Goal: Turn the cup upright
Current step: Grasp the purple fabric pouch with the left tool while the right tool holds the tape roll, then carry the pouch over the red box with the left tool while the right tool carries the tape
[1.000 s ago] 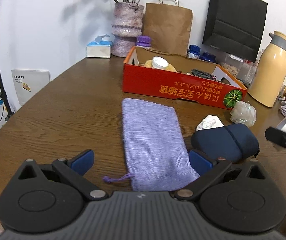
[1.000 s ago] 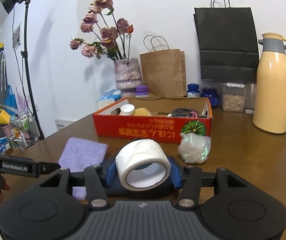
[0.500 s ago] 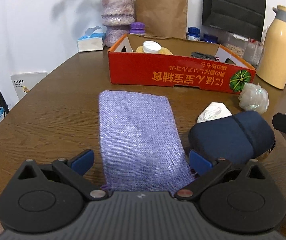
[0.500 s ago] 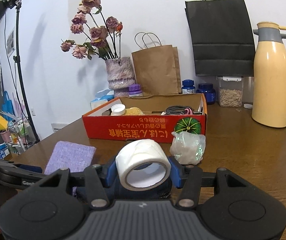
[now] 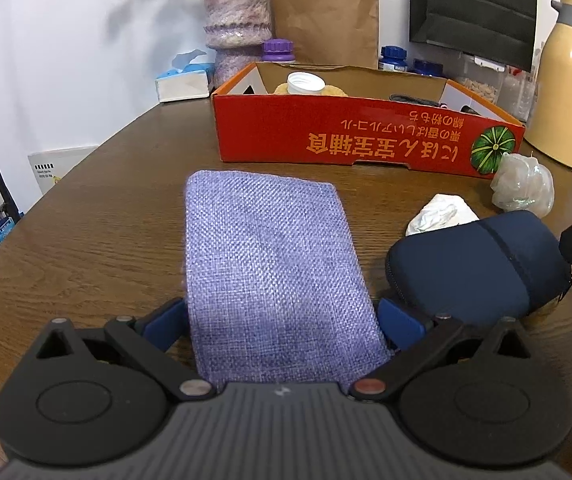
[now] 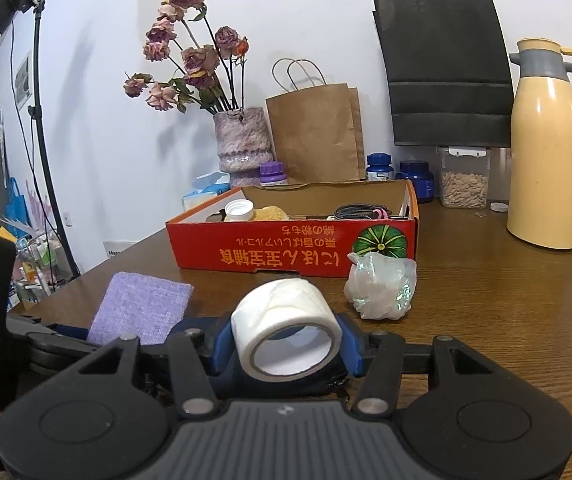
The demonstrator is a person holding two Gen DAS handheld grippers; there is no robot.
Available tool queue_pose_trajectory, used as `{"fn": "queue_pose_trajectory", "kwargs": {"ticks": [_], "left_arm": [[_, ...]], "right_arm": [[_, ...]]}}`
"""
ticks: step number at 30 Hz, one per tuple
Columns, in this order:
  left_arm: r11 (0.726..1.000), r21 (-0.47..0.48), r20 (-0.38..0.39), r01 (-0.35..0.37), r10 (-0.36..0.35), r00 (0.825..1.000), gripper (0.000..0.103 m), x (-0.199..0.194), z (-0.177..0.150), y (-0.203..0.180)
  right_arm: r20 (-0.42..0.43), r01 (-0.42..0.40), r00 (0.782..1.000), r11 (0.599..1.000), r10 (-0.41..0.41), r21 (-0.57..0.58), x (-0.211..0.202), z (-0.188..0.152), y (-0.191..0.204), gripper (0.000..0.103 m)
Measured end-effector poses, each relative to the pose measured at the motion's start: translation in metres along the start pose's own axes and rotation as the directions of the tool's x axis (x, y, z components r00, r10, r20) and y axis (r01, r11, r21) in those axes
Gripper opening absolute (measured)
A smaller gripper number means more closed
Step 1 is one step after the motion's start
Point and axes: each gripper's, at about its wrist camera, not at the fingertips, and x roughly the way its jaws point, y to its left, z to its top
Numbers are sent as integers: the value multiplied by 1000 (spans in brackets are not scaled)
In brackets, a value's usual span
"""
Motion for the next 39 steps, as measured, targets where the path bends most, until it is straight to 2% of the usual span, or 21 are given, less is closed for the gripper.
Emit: {"fn": "queue_pose_trajectory", "kwargs": {"ticks": [3, 6, 12, 14, 16, 21, 28, 39], "left_arm": [[1000, -4, 8, 10, -10, 1000, 96, -4, -1, 0], [1000, -5, 22, 14, -14, 1000, 83, -9, -3, -3], [999, -34, 45, 15, -14, 999, 51, -17, -6, 4], [999, -40, 49, 36, -34, 998, 33, -20, -7, 7], [997, -48, 49, 63, -60, 997, 23, -22, -8, 11], [994, -58, 57, 88, -85, 995, 18, -28, -9, 18], [991, -71, 87, 110, -103, 991, 18, -39, -5, 33], [988, -67, 161, 139, -126, 979, 17, -56, 22, 54]], "right_arm": [[0, 6, 1000, 1000, -6, -4, 0, -1, 1, 52], [5, 6, 1000, 1000, -6, -4, 0, -1, 2, 52], [4, 11, 1000, 1000, -11, -6, 0, -2, 2, 52], [0, 16, 1000, 1000, -16, -6, 1, -2, 2, 52], [-4, 22, 1000, 1000, -22, -7, 2, -2, 2, 52], [-9, 36, 999, 999, -36, -9, 4, -2, 3, 52], [-5, 52, 999, 999, -52, -14, 4, -2, 4, 52], [26, 73, 997, 996, -72, -51, -1, 5, 16, 52]]}}
